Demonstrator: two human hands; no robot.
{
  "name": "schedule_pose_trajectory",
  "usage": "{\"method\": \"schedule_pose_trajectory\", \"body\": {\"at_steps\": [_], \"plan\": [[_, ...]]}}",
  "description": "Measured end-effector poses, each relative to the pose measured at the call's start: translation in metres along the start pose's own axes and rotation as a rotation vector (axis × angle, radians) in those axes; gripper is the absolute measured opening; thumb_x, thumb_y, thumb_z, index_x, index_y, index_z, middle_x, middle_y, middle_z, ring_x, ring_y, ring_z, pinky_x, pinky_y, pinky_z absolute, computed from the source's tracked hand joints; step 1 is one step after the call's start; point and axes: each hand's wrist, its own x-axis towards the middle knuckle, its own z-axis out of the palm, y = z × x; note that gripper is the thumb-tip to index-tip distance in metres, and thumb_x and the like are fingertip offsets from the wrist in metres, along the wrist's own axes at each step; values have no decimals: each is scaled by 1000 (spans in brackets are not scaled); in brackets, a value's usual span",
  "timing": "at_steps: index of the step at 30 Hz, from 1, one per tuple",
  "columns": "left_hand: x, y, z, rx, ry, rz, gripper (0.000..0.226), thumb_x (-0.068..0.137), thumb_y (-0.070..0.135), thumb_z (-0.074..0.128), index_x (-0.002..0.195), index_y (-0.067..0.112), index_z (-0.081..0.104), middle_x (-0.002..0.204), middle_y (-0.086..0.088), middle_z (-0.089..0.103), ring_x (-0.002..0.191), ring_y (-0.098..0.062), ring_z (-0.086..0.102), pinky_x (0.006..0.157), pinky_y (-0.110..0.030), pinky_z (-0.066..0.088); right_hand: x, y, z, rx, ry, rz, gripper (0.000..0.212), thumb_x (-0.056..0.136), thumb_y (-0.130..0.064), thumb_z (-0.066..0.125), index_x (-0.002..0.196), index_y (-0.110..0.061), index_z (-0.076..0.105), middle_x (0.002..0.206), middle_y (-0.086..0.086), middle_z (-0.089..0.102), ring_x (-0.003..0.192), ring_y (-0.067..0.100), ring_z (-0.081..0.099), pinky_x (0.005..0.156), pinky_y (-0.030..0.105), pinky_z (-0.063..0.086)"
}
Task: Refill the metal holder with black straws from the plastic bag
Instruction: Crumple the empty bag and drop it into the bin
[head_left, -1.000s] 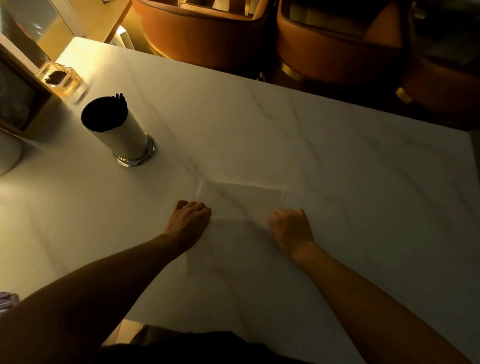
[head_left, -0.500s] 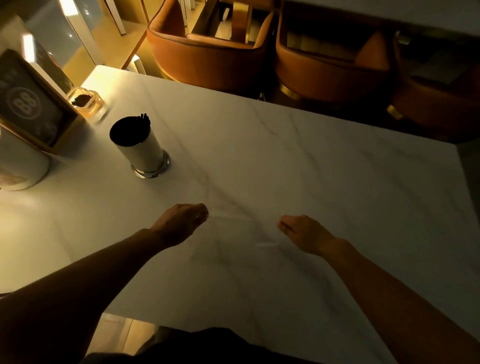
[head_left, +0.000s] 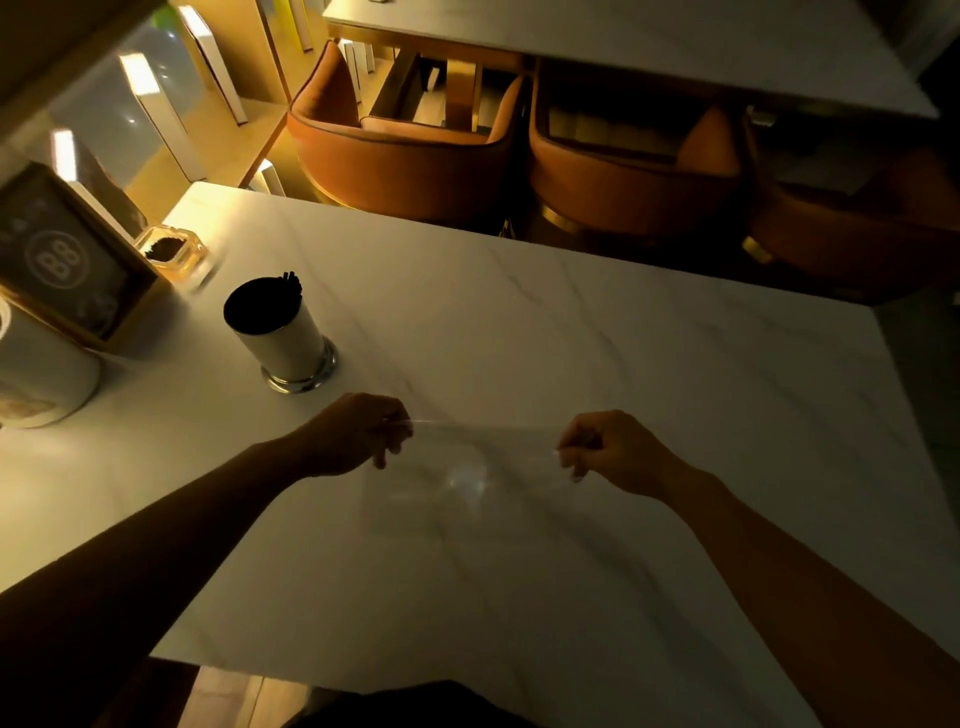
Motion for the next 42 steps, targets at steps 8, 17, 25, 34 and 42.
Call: {"method": "schedule_pose_trajectory", "body": {"at_steps": [8,17,25,34,42], "plan": [[30,-34,30,63,-155,-60,11,98,8,65,96,16,72,82,4,72,64,-4,68,60,-12,51,17,33,32,-245,-109,125,3,83,-18,72,81,-19,72,70,-10,69,66,5,66,63,20,47],[44,-64,77,414,89,145,18,102,19,56,112,18,70,105,-2,75,91,-23,70,80,-36,52,29,75,74,-812,169,-91,13,86,-20,54,73,-17,53,73,11,61,67,37,60,62,40,46],[-30,-96,126,548,260,358,46,98,31,44,131,10,68,140,-12,64,124,-30,65,99,-50,52,-42,101,130,-924,269,-216,47,93,-35,50,134,-12,55,136,12,59,122,27,58,88,39,46],[-74,-134,169,601,-152,291,68,105,61,18,164,28,3,172,3,0,158,-14,-6,126,-46,-6,-69,106,156,-770,180,-120,30,96,-40,49,114,-24,68,142,8,54,128,26,53,91,39,46],[-64,-142,159,603,-230,341,72,101,70,7,159,36,-18,167,10,-23,153,-6,-25,120,-46,-28,-47,85,152,-730,71,180,59,83,-38,67,133,-12,50,125,11,55,114,34,51,93,44,44]]}}
